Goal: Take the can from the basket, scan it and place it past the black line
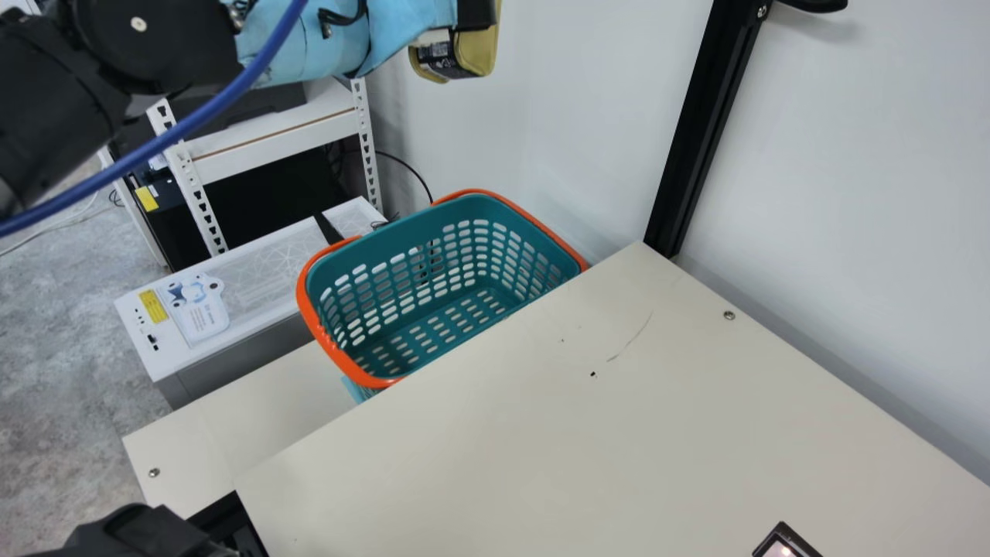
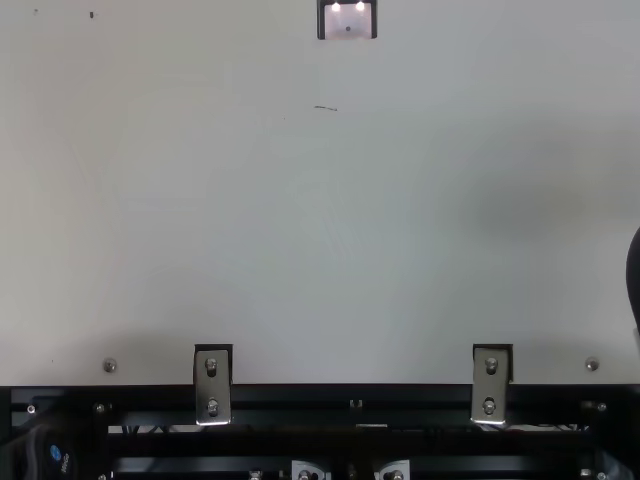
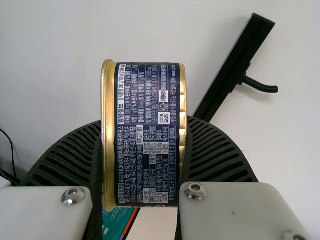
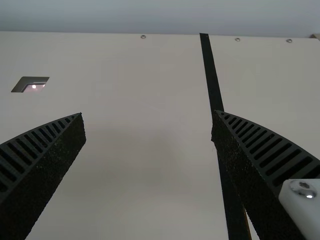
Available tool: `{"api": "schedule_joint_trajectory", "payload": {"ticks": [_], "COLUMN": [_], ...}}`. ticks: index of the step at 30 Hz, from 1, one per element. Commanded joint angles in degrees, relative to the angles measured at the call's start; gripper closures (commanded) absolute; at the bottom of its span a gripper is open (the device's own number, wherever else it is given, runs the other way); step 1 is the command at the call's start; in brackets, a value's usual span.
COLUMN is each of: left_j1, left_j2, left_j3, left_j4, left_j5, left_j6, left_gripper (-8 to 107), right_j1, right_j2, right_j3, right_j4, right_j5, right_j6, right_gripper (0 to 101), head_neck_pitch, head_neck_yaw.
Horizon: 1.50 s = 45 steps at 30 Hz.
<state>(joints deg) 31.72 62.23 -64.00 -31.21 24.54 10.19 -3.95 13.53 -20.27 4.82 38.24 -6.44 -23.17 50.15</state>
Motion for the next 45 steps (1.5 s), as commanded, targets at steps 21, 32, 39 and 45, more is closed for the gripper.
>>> {"api": "schedule_joint_trajectory", "payload": {"ticks": [21,32,39,45], "left_j1": [-9.1,-14.8,-18.1,-20.9], "left_j2": [-3.8,-4.6,-4.8,-4.9], "left_j3": [1.9,1.4,0.7,0.1], "left_j4": [9.5,12.2,13.8,14.9], "left_j5": [2.1,6.3,8.6,10.7], "left_j6": [-12.7,-18.6,-22.3,-25.8], "left_gripper": [89,89,89,89], "right_j1": [0.0,0.0,0.0,0.0], "right_j2": [0.0,0.0,0.0,0.0], "right_j3": [0.0,0.0,0.0,0.0], "right_j4": [0.0,0.0,0.0,0.0], "right_j5": [0.0,0.0,0.0,0.0], "right_j6": [0.0,0.0,0.0,0.0], "right_gripper": [0,0,0,0], "head_neck_pitch": [-1.8,-1.8,-1.8,-1.8], "head_neck_yaw": [2.4,2.4,2.4,2.4]}}
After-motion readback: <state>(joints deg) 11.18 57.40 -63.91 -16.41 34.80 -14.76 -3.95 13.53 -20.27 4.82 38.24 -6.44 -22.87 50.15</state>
